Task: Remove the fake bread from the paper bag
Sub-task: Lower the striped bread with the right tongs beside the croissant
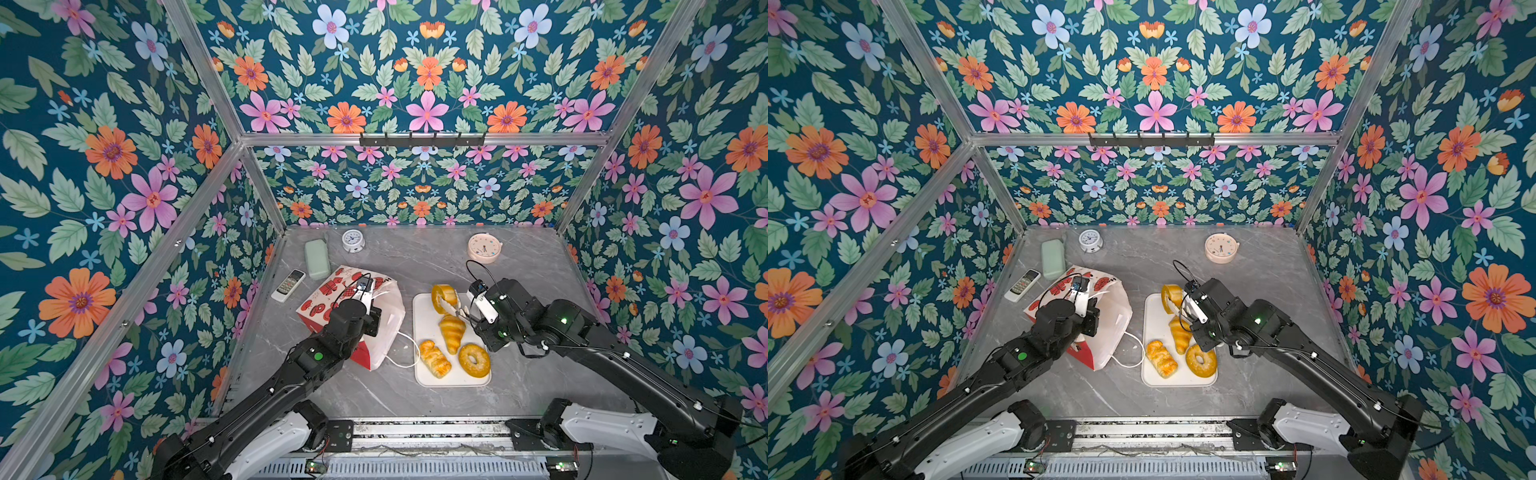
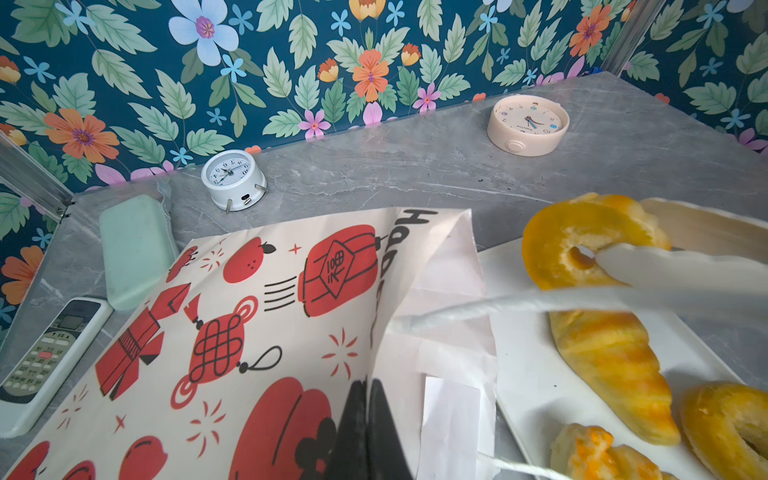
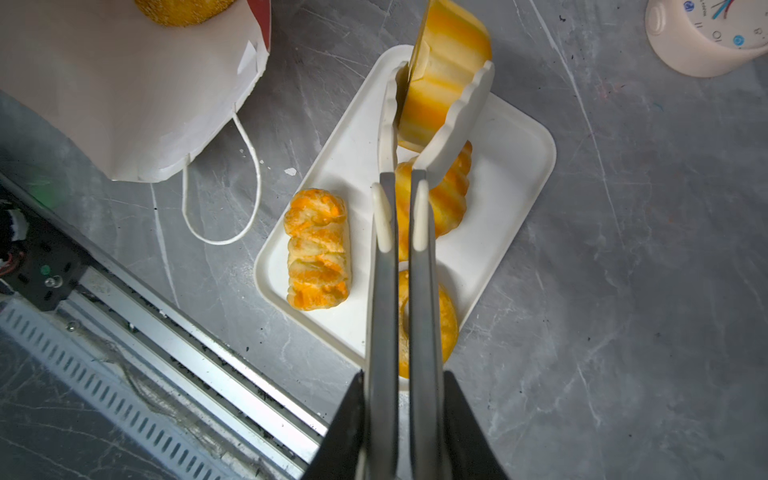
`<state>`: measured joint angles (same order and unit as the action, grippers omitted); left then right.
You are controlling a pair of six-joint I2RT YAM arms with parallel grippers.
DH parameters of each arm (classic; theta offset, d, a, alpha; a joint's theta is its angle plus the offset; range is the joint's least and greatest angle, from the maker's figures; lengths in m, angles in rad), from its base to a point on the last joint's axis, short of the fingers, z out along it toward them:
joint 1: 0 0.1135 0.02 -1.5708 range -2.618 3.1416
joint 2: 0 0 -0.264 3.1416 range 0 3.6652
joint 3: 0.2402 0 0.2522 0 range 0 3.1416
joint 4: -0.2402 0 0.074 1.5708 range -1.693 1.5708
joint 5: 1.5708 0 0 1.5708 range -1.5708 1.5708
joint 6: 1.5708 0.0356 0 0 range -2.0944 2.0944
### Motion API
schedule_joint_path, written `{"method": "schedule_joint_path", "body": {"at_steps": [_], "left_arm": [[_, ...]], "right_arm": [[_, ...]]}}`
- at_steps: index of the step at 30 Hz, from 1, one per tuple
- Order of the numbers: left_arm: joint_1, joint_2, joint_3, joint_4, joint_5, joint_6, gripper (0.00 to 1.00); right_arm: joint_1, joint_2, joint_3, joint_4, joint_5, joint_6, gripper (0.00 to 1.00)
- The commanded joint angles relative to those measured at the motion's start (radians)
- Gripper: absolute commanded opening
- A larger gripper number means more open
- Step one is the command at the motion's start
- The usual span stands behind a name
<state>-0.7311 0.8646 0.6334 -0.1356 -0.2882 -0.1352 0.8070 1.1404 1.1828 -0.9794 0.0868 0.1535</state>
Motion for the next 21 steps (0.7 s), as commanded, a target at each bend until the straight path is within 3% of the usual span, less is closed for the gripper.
{"method": "schedule_joint_path", "body": {"at_steps": [1, 21], "left_arm": [[0.002, -0.01, -0.005, 0.02, -0.003, -0.017, 0.0], [0.002, -0.03, -0.011, 0.042, 0.001, -0.015, 0.0]], "right_arm": [[0.025, 0.049, 0.032, 0.054, 0.079, -0.07, 0.0], [0.167, 0.384, 0.14, 0.02, 0.408, -0.201, 0.0]]}}
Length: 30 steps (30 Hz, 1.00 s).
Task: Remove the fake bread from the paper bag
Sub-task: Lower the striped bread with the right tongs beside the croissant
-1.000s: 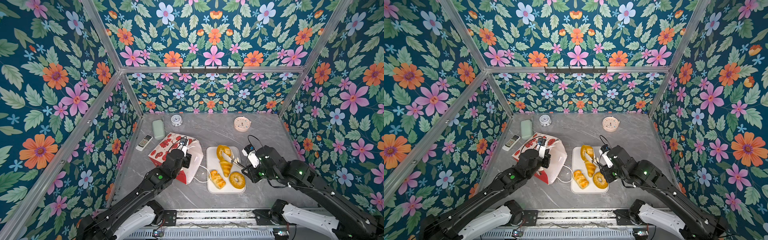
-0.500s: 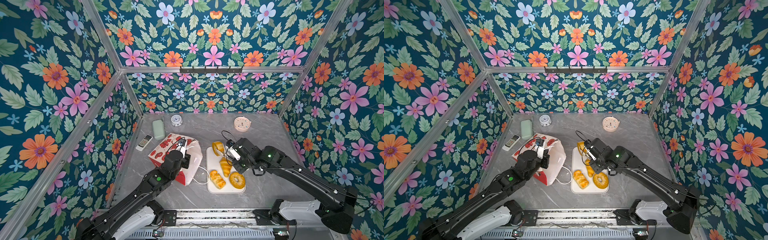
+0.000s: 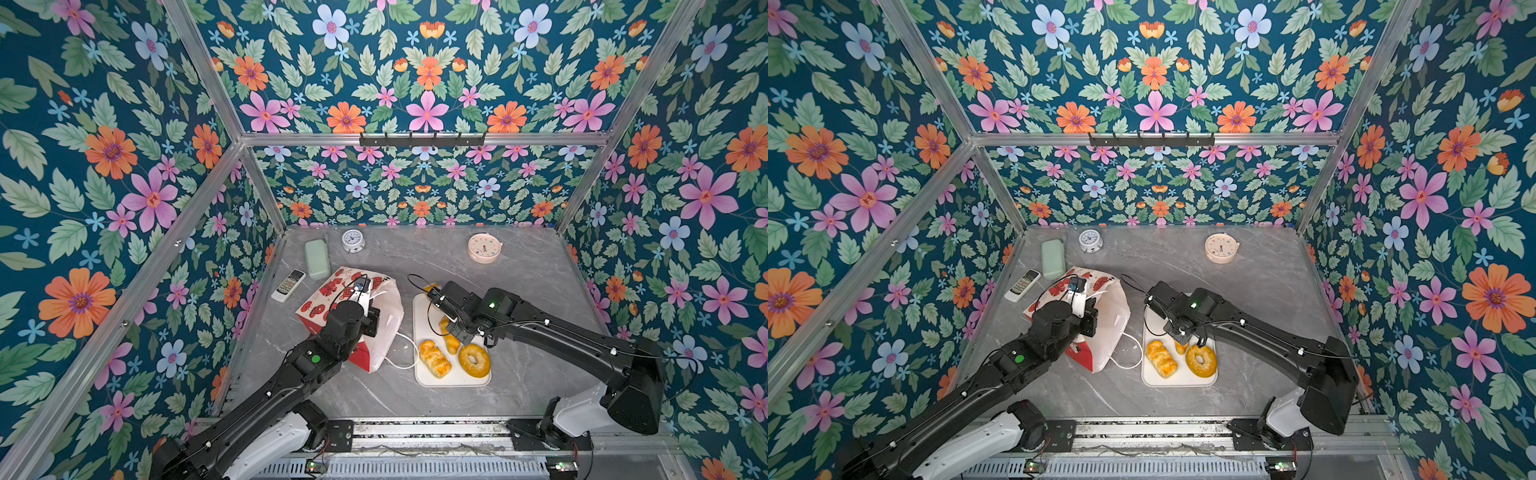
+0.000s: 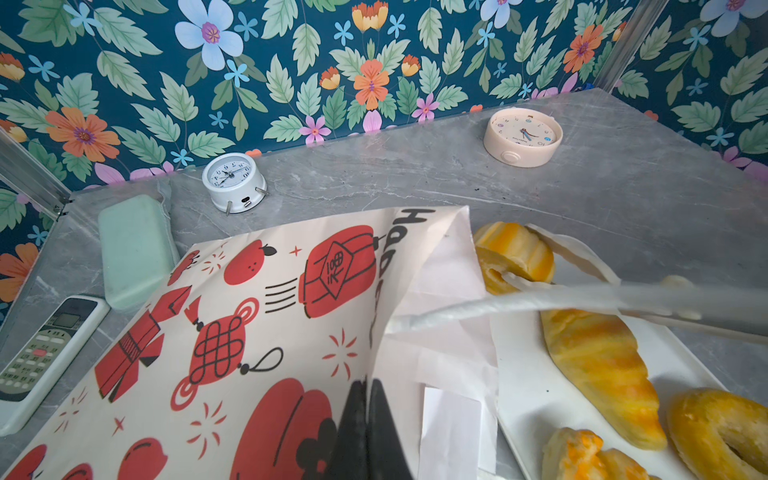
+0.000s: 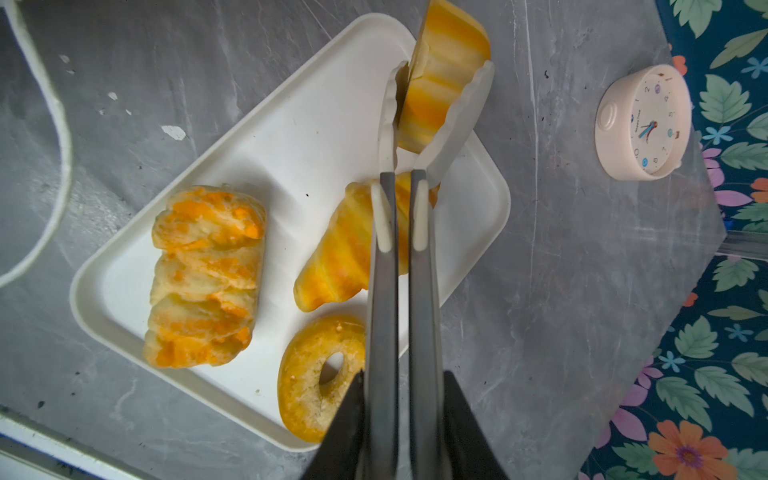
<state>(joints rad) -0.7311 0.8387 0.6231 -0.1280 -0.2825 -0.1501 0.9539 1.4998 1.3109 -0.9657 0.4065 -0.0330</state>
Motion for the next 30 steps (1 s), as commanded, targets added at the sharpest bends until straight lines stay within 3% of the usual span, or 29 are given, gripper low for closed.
{"method": "schedule_joint_path", "body": {"at_steps": [1, 15, 30], "left_arm": [[0.002, -0.005, 0.0, 0.035, -0.006, 0.003, 0.0], [0.002, -0.01, -0.011, 0.041, -0.005, -0.002, 0.0], [0.002, -0.006, -0.016, 0.049, -0.012, 0.001, 0.0]], "right_arm": [[0.033, 0.041, 0.014, 0.001, 0.101, -0.013, 0.0], [0.157, 0.188, 0.037, -0.094, 0.11, 0.091, 0.0], [0.226, 0.169, -0.024, -0.15, 0.047, 0.227, 0.0]]}}
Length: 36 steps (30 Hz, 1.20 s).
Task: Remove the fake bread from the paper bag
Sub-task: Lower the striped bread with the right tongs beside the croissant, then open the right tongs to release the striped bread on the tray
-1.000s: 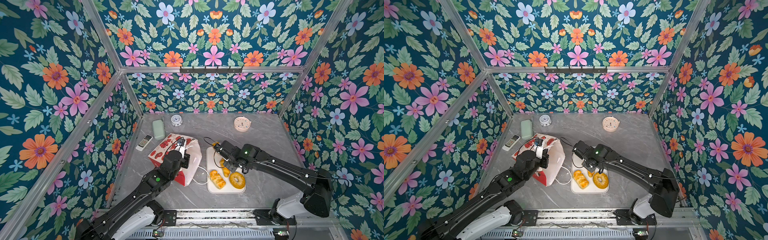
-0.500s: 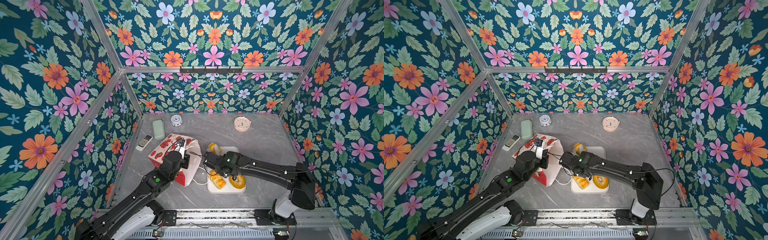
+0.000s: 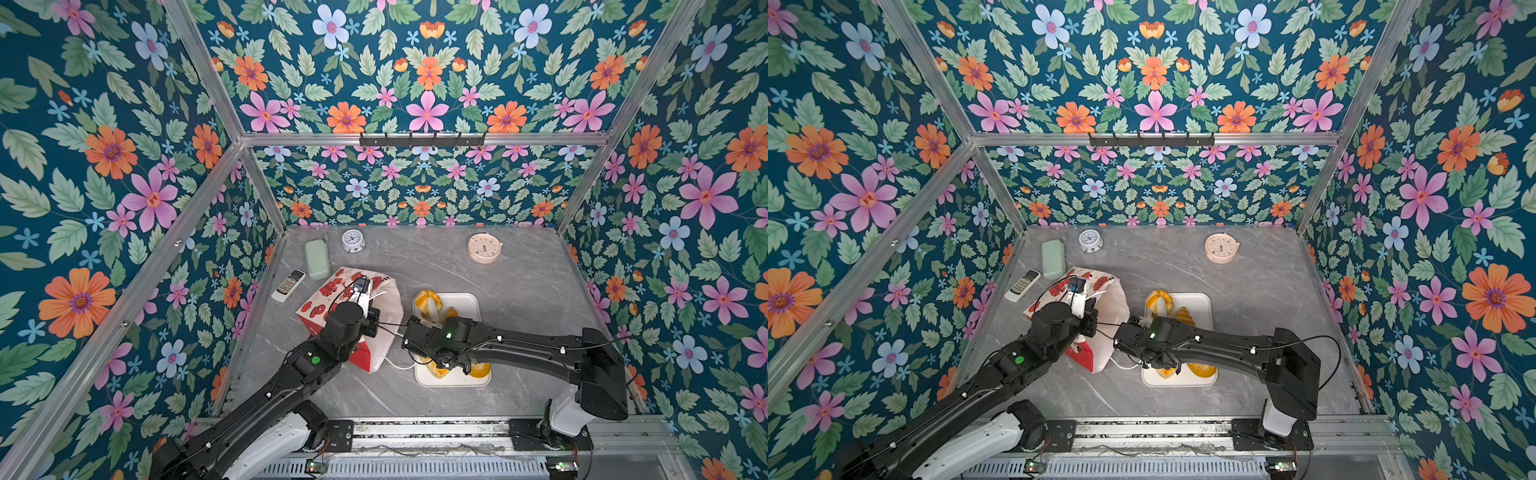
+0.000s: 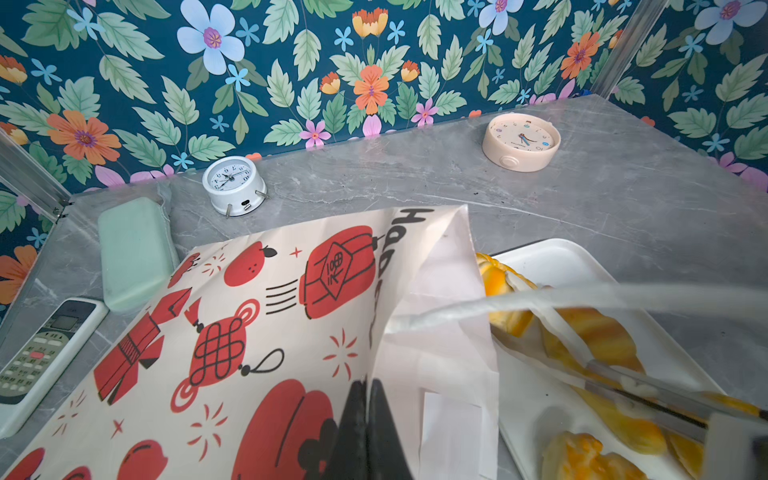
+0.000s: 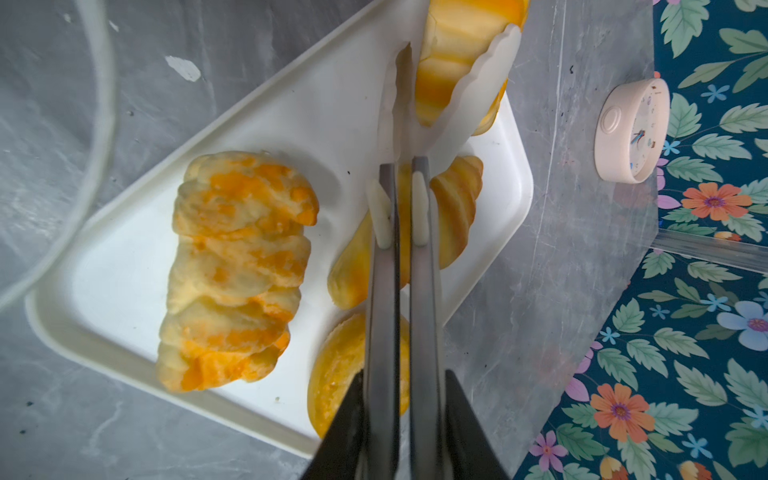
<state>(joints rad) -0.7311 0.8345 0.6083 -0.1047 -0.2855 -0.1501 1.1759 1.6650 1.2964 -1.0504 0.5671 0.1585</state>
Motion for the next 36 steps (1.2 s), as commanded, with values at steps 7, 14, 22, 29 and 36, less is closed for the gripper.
{"method": "schedule_joint_path", "body": {"at_steps": [7, 14, 22, 29, 36], "left_arm": [[0.001, -0.004, -0.001, 0.027, -0.007, -0.002, 0.0], [0.002, -0.007, 0.004, 0.023, -0.01, 0.003, 0.0], [0.001, -0.002, 0.006, 0.022, -0.009, 0.003, 0.0], [0.002, 0.001, 0.008, 0.023, -0.011, 0.001, 0.0], [0.001, 0.02, 0.019, 0.009, -0.01, 0.0, 0.0]], "right_arm": [[0.005, -0.054, -0.022, -0.053, -0.163, 0.079, 0.04], [0.005, -0.161, -0.037, -0.043, -0.181, 0.114, 0.05], [0.005, -0.255, -0.073, 0.017, -0.249, 0.122, 0.09], [0.005, -0.315, -0.102, 0.024, -0.175, 0.165, 0.08], [0.005, -0.565, -0.122, 0.099, -0.314, 0.2, 0.08]]}}
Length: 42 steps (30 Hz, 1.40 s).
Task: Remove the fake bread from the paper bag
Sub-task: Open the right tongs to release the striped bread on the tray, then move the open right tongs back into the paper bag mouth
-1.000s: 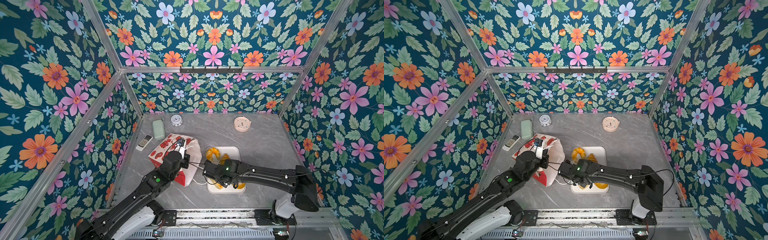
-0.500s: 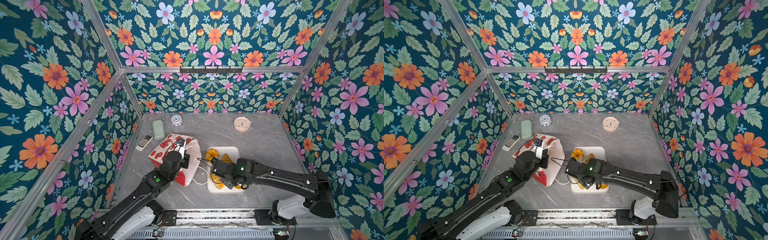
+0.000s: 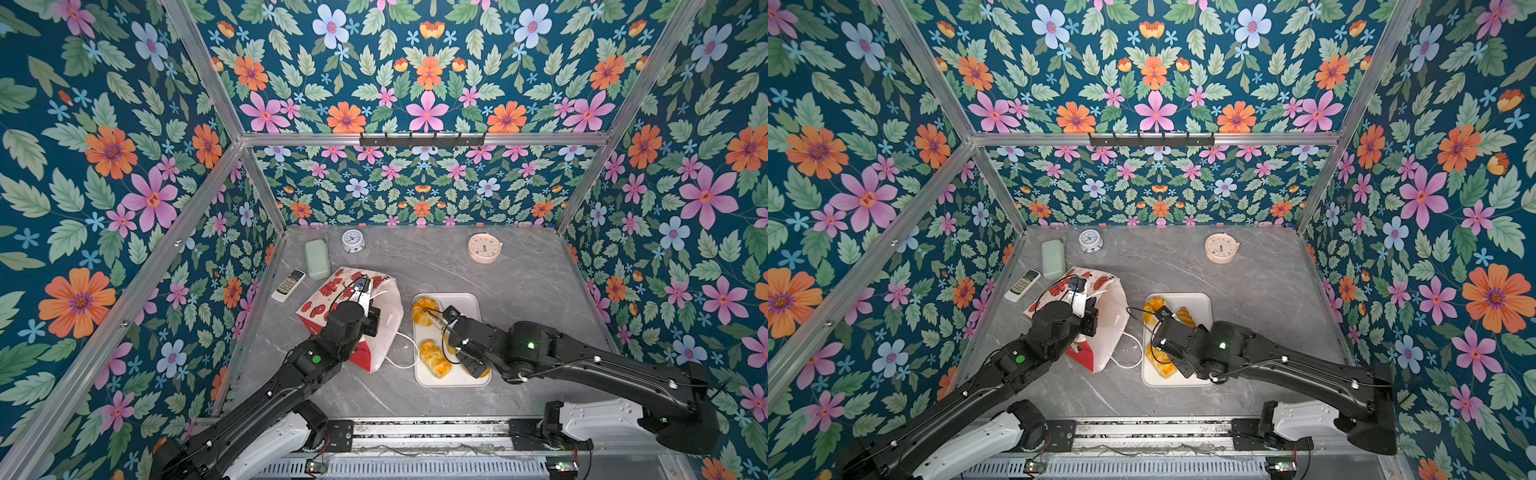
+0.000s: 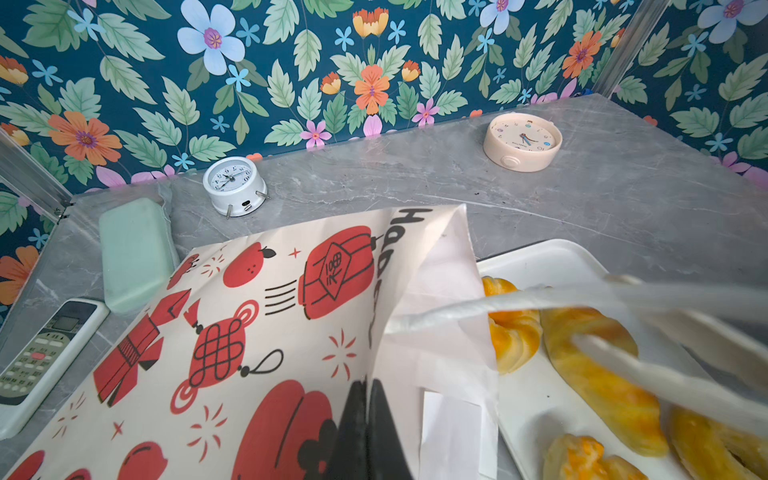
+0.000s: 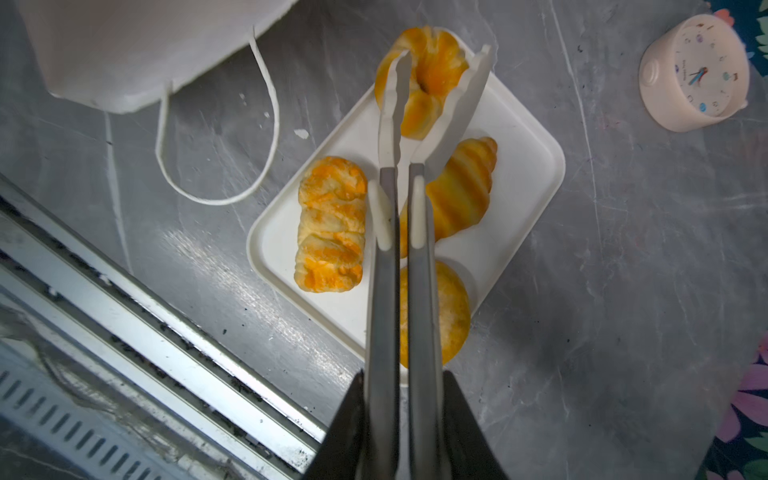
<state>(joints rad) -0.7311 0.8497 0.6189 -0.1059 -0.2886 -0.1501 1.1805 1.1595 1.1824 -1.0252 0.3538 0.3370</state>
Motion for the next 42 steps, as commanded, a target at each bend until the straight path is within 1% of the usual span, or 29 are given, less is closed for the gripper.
{"method": "schedule_joint_path", "body": {"at_steps": [1, 2, 6, 10, 14, 19, 22, 23, 24, 30, 33, 37, 40, 42], "left_arm": [[0.001, 0.008, 0.012, 0.007, -0.003, -0.002, 0.0], [0.001, 0.009, 0.016, 0.005, 0.0, -0.002, 0.0], [0.002, 0.015, 0.038, -0.019, -0.001, 0.002, 0.0], [0.001, 0.022, 0.061, -0.052, 0.01, 0.012, 0.0], [0.002, 0.019, 0.078, -0.078, 0.02, 0.014, 0.0], [0.002, 0.018, 0.075, -0.064, 0.05, 0.013, 0.0], [0.001, 0.03, 0.081, -0.071, 0.058, 0.014, 0.0], [0.002, 0.033, 0.085, -0.075, 0.06, 0.012, 0.0], [0.002, 0.034, 0.085, -0.074, 0.064, 0.012, 0.0], [0.002, 0.048, 0.094, -0.066, 0.081, 0.014, 0.0], [0.002, 0.043, 0.087, -0.061, 0.09, 0.014, 0.0], [0.002, 0.029, 0.077, -0.06, 0.101, 0.019, 0.0], [0.001, 0.014, 0.068, -0.06, 0.115, 0.026, 0.0], [0.001, 0.007, 0.066, -0.064, 0.119, 0.029, 0.0]], "right_arm": [[-0.001, -0.088, -0.013, 0.099, -0.156, 0.021, 0.08], [-0.001, -0.104, -0.016, 0.119, -0.212, 0.021, 0.08], [-0.001, -0.111, -0.034, 0.177, -0.377, 0.018, 0.08], [-0.019, -0.091, -0.106, 0.341, -0.507, 0.027, 0.08], [-0.059, -0.03, -0.127, 0.459, -0.565, 0.027, 0.08], [-0.18, 0.039, -0.191, 0.669, -0.685, 0.09, 0.1], [-0.236, 0.102, -0.199, 0.757, -0.751, 0.14, 0.13], [-0.246, 0.126, -0.198, 0.78, -0.782, 0.15, 0.18], [-0.253, 0.147, -0.193, 0.797, -0.803, 0.155, 0.2], [-0.285, 0.269, -0.141, 0.911, -0.871, 0.234, 0.22], [-0.298, 0.326, -0.098, 0.894, -0.872, 0.261, 0.27], [-0.335, 0.369, -0.098, 0.917, -0.904, 0.32, 0.3], [-0.34, 0.391, -0.091, 0.91, -0.903, 0.326, 0.38], [-0.34, 0.41, -0.083, 0.908, -0.913, 0.337, 0.4]]}}
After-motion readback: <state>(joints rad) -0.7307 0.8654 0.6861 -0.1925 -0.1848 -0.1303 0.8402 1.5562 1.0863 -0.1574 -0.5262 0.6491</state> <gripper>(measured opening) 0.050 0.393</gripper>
